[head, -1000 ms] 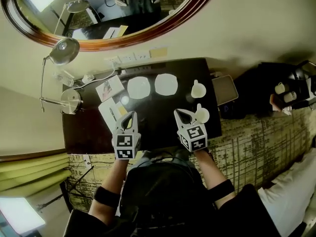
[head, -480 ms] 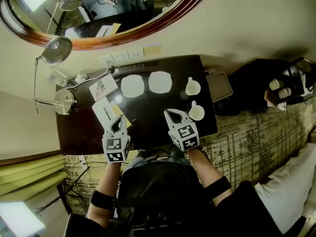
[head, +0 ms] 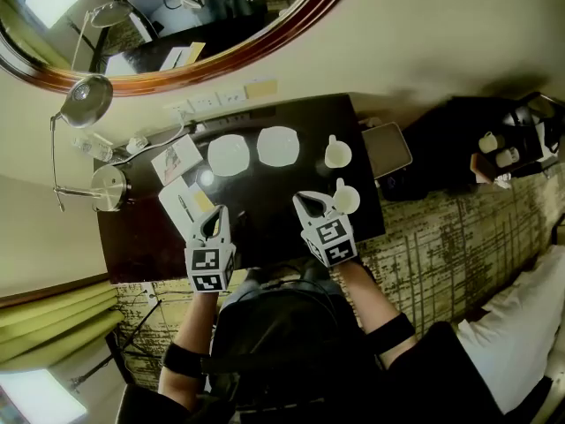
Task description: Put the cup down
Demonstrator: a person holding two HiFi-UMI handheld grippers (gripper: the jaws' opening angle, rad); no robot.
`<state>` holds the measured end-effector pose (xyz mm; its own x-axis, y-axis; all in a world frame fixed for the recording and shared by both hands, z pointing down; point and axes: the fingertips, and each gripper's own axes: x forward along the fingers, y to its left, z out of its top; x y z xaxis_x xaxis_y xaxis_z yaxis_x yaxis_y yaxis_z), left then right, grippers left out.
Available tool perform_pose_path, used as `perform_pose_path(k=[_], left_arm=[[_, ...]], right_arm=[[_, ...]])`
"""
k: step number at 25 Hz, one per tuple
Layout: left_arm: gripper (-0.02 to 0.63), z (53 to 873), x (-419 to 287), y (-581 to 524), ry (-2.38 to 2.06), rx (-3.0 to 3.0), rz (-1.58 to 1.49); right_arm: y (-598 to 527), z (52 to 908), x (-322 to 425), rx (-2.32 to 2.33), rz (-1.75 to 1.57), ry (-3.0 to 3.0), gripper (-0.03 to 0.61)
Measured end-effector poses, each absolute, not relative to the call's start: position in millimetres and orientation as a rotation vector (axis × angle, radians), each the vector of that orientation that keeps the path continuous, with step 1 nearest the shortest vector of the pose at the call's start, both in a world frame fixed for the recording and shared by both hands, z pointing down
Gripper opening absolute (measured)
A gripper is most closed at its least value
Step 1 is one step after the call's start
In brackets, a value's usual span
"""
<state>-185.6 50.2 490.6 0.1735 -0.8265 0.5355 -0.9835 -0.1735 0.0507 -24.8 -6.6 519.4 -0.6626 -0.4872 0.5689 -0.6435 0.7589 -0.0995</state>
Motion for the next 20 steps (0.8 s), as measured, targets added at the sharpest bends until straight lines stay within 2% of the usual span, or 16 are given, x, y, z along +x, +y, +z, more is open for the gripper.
perform_pose_path(k=[2, 9, 12, 14, 20], left_arm=[[0.0, 492.4, -178.3, 45.1, -1.697, 2.078, 0.557], [0.0, 501.1, -140.9, 22.1, -1.645, 2.119, 0.576], [0.0, 506.0, -122.5, 11.0, -1.626, 2.131, 0.596], [0.0, 509.9, -110.6, 2.9, -1.612, 2.138, 0.604], [0.0, 525.1, -76.3, -20.2, -1.573, 2.131, 0.628]], right_arm=[[-14.6, 524.5, -14.6, 0.831, 0.338, -2.385, 0.037], [-69.0, 541.9, 34.8, 0.757, 0.276, -2.242, 0.326], [-94.9, 552.9, 54.2, 0.715, 0.24, -2.181, 0.43], [-108.3, 566.2, 63.9, 0.681, 0.243, -2.15, 0.466], [-143.3, 603.1, 82.1, 0.609, 0.305, -2.104, 0.518]])
